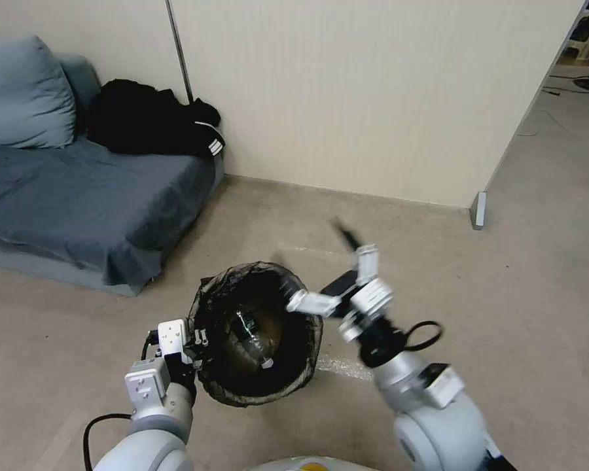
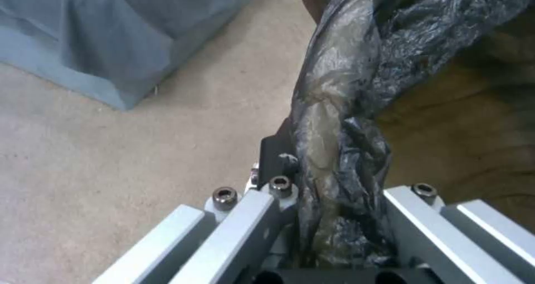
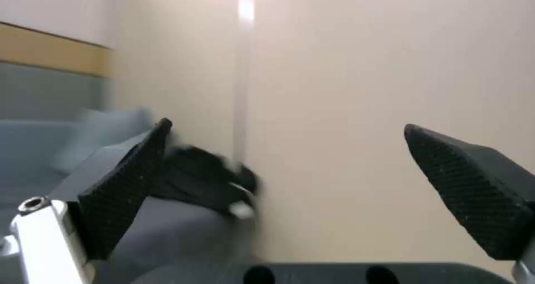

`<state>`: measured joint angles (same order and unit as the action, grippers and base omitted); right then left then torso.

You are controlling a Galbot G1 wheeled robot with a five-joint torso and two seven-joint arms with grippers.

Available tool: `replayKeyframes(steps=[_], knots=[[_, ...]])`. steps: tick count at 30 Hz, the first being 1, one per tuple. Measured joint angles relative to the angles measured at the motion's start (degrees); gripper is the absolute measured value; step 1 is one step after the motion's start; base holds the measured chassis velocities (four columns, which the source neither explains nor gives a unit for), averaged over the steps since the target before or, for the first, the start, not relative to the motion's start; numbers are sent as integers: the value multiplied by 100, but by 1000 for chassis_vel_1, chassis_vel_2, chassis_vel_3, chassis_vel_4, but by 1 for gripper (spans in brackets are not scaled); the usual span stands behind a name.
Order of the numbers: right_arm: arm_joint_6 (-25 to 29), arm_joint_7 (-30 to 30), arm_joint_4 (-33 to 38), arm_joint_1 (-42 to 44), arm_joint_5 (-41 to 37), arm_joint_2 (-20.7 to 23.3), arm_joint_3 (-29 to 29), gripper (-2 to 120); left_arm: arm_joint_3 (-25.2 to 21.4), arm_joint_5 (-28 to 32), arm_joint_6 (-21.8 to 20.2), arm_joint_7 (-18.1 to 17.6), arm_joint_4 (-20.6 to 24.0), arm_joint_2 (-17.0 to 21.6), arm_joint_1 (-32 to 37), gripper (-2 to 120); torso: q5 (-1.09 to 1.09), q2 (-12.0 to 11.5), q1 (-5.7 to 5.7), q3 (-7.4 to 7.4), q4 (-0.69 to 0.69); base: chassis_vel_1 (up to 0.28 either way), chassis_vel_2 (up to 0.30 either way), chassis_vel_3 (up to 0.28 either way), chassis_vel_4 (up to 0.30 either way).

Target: Pick up the trash bin, then pick up the garbage from the floor and place it into the trash bin.

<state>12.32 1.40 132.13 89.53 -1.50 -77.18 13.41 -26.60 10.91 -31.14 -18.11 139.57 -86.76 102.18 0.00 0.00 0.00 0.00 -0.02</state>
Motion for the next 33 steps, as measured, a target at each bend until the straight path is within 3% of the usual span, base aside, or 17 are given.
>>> replayKeyframes(steps=[5,12,33], knots=[[141,586,-233,656,541,-370,170,100,-54,-40,79,3,-36,-21,-15,0,0,0,0,0,0,0,0,0,0],[231,764,-525,968,990,-708,117,100,-119,-5,176,1,-63,-37,-39,0,0,0,0,0,1,0,0,0,0],[255,723,-615,840,751,-638,379,100,-130,135,178,-22,-23,-44,-102,0,0,0,-1,0,0,6,7,7,7]])
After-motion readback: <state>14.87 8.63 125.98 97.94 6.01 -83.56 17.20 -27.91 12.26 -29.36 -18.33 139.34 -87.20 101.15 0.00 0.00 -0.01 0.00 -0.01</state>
